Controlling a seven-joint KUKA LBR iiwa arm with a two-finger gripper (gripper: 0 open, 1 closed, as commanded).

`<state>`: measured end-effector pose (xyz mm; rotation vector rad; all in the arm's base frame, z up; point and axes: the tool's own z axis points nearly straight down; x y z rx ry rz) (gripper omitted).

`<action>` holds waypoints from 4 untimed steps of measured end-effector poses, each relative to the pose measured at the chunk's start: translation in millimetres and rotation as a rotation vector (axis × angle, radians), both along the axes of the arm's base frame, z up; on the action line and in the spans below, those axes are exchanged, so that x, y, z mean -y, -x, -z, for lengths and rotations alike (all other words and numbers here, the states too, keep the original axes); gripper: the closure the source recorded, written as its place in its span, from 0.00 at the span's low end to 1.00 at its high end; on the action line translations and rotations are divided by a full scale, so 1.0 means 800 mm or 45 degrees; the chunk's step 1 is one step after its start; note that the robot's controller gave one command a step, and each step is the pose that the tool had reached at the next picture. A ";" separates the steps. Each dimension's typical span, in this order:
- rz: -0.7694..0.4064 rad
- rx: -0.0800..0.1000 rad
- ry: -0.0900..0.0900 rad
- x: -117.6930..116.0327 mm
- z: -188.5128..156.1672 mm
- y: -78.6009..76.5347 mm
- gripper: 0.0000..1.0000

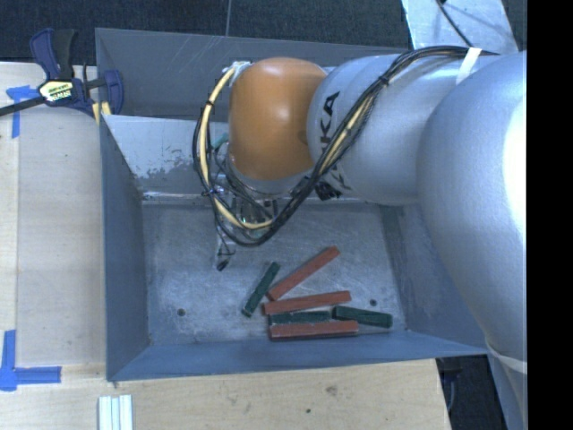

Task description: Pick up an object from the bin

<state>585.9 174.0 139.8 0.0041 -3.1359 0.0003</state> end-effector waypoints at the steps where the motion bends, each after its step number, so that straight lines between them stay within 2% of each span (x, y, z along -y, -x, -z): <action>1: -0.098 0.002 0.001 -0.022 0.082 0.010 0.00; 2: -0.016 0.010 0.000 0.072 0.087 0.016 0.00; 3: -0.147 0.017 0.004 0.158 0.017 0.031 0.00; 4: 0.032 0.007 0.000 0.161 0.087 0.068 0.00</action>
Offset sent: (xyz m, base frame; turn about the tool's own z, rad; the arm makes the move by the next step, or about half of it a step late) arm -0.0065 0.0177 -0.0616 -0.0755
